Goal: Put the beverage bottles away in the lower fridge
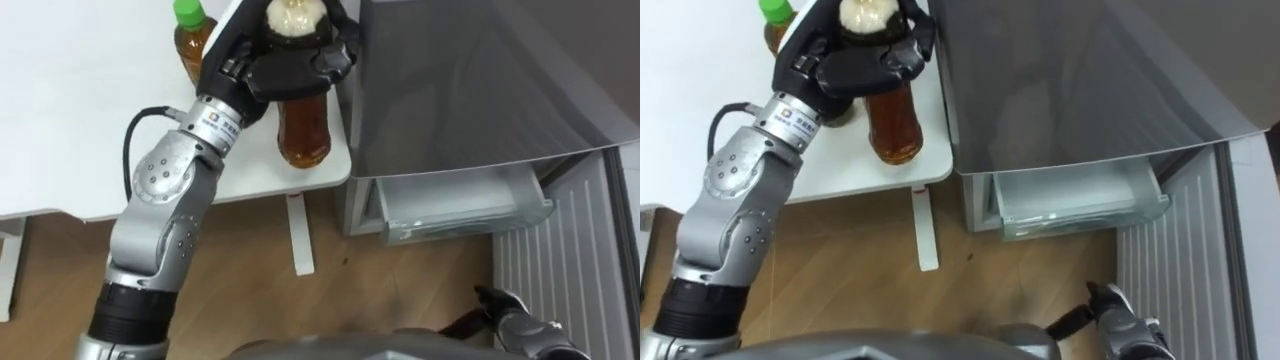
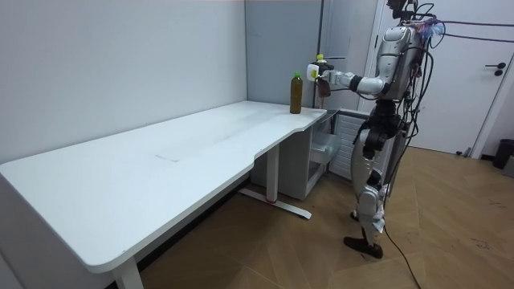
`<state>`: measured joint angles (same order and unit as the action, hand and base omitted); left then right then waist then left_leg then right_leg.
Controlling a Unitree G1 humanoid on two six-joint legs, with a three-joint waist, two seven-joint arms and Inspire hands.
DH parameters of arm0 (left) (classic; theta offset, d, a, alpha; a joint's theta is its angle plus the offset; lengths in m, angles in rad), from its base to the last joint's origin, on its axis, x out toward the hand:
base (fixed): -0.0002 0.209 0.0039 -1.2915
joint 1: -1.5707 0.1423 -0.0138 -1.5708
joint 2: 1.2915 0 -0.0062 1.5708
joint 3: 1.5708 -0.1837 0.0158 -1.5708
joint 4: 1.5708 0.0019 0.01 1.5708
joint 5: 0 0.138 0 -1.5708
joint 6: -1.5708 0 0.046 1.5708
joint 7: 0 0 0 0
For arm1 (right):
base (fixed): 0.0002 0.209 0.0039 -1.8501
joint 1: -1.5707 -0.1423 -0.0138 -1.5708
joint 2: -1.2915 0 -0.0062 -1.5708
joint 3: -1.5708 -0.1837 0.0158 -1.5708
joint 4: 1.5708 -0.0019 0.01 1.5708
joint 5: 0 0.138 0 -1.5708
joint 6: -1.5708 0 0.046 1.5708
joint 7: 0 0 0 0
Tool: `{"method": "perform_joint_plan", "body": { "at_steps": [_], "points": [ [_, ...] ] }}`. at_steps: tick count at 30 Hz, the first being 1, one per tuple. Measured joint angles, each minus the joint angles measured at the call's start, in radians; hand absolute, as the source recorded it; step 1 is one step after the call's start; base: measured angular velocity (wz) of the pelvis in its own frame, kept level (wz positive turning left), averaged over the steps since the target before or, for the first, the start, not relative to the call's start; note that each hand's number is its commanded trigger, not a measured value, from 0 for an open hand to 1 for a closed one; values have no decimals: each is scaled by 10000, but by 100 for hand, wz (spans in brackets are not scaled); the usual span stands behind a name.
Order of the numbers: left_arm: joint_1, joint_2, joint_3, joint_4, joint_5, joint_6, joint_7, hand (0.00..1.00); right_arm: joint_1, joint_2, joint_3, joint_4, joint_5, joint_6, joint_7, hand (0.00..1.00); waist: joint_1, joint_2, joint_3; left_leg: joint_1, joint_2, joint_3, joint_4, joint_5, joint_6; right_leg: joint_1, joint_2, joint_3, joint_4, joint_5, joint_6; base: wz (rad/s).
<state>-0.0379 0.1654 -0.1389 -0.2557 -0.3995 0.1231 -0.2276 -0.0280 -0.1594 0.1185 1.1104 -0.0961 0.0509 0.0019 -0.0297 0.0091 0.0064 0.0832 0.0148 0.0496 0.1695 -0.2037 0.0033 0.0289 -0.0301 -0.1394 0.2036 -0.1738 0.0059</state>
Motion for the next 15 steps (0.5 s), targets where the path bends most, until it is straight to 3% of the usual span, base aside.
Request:
{"method": "perform_joint_plan", "body": {
  "at_steps": [5, 15],
  "points": [
    [212, 34, -211, -2, -4, 0, -52, 100, -14, 276, 523, -923, 355, -291, 480, 0, 167, -39, -47, 77, -5, -144, -5, 0, 0, 144, -21, -140, -26, 0, 0, 6],
    [1003, 165, -219, -2, 7, -1, -488, 100, 214, 373, 616, -2647, -718, -285, 1666, 0, 101, -34, -52, -118, -31, -314, 197, -1, -1, 91, -64, -304, 45, 8, -13, 6]
  ]
}}
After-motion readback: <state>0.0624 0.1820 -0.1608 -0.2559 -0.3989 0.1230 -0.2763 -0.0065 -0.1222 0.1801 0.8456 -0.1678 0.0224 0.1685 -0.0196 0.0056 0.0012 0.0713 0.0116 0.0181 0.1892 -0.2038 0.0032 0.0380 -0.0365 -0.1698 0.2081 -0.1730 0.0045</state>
